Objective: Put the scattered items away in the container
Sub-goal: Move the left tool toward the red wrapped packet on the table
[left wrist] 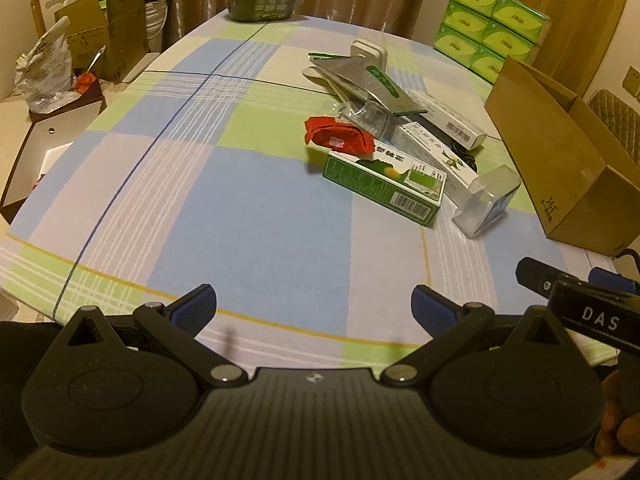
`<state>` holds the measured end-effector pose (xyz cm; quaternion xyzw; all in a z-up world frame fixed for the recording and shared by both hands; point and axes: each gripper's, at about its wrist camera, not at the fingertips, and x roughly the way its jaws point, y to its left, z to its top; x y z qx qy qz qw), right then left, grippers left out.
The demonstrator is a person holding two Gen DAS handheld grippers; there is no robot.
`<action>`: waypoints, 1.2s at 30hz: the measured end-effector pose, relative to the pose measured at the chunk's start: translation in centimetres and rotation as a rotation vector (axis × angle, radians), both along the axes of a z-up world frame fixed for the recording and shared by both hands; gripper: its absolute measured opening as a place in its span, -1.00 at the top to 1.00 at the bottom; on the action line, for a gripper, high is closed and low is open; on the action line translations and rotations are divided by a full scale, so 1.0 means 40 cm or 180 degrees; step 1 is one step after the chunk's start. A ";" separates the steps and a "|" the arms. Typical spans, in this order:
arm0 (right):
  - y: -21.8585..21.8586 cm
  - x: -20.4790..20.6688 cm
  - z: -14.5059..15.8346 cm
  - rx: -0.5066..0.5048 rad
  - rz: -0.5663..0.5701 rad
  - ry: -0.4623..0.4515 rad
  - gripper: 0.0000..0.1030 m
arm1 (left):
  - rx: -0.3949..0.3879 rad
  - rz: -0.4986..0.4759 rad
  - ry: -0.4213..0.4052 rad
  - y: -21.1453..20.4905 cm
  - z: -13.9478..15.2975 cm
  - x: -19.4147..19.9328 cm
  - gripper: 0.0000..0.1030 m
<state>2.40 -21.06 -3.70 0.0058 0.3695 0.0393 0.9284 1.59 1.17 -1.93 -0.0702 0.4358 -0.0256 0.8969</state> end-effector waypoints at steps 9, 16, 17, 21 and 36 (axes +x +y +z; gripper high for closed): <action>-0.007 0.022 -0.017 0.0013 -0.0025 0.0041 -0.97 | -0.0050 -0.0132 -0.0042 -0.014 -0.014 0.018 -0.98; -0.011 0.038 -0.027 -0.0022 -0.0027 0.0039 -0.97 | -0.0005 -0.0155 -0.0080 -0.023 -0.026 0.035 -0.98; -0.011 0.039 -0.028 -0.0024 -0.0020 0.0031 -0.97 | -0.0053 -0.0164 -0.0092 -0.020 -0.027 0.037 -0.98; -0.009 0.044 -0.030 -0.0014 0.0034 -0.0036 -0.97 | -0.0105 -0.0174 -0.0159 -0.020 -0.027 0.046 -0.98; 0.014 0.120 -0.030 -0.0380 0.0753 -0.0351 -0.97 | 0.0008 -0.0608 -0.0285 -0.011 -0.035 0.116 -0.98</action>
